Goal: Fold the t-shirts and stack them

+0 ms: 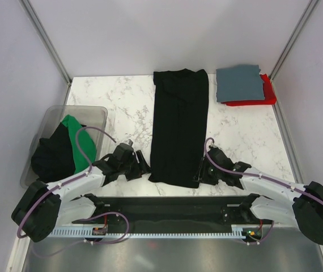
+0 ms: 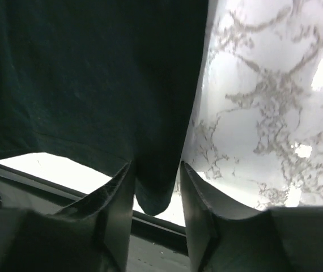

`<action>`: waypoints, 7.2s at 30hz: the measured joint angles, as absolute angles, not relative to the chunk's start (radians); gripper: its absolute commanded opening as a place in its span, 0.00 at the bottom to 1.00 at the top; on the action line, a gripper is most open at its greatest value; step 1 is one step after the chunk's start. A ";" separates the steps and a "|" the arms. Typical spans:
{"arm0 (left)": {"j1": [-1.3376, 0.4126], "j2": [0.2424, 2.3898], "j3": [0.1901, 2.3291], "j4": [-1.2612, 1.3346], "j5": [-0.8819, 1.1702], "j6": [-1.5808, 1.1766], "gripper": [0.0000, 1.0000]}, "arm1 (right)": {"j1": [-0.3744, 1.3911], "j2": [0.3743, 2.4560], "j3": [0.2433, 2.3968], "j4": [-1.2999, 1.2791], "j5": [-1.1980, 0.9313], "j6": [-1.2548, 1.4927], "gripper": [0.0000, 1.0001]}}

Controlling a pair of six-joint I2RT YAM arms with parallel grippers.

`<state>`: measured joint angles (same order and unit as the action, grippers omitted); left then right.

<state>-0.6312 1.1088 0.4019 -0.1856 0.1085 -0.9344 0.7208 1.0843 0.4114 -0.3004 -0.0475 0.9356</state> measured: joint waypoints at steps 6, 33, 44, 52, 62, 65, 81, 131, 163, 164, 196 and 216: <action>-0.643 1.132 0.402 -0.142 0.108 -0.939 0.69 | 0.735 1.030 0.384 -0.308 -0.047 0.957 0.18; -0.887 1.422 0.523 0.023 0.076 -1.033 0.02 | 0.736 0.900 0.388 -0.487 0.067 0.934 0.00; -0.893 1.006 0.580 -0.381 -0.044 -1.091 0.02 | 0.736 0.848 0.507 -0.602 0.072 0.904 0.00; -0.986 0.902 0.447 -0.466 -0.041 -1.211 0.02 | 0.748 0.729 0.498 -0.643 -0.018 0.935 0.00; -0.981 0.991 0.789 -0.658 -0.143 -1.157 0.02 | 0.751 0.874 0.743 -0.755 0.107 0.863 0.00; -0.903 1.091 0.965 -0.677 -0.157 -1.074 0.02 | 0.740 0.978 0.886 -0.762 0.183 0.807 0.00; -0.516 1.638 1.451 -0.710 0.029 -0.763 0.02 | 0.455 1.416 1.289 -0.688 0.228 0.535 0.00; -0.457 1.732 1.150 -0.459 0.271 -0.683 0.55 | 0.524 1.915 1.410 -0.422 -0.204 0.484 0.64; -0.451 1.732 0.925 -0.123 0.275 -0.702 0.75 | 0.513 2.493 2.352 -0.548 0.218 0.241 0.77; -0.453 1.716 0.925 -0.125 0.269 -0.704 0.85 | 0.509 2.427 2.269 -0.519 0.224 0.240 0.78; -0.389 1.628 0.955 -0.337 0.140 -0.665 0.99 | 0.349 1.458 0.683 -0.118 -0.155 0.604 0.64; -0.387 1.651 0.861 -0.147 0.212 -0.681 0.65 | 0.316 1.539 0.619 0.068 -0.262 0.630 0.00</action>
<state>-0.3874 1.6508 0.8608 -0.1474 0.2123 -0.6811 0.3164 1.5387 0.6189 0.0677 -0.2619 0.6296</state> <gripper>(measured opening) 0.712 0.007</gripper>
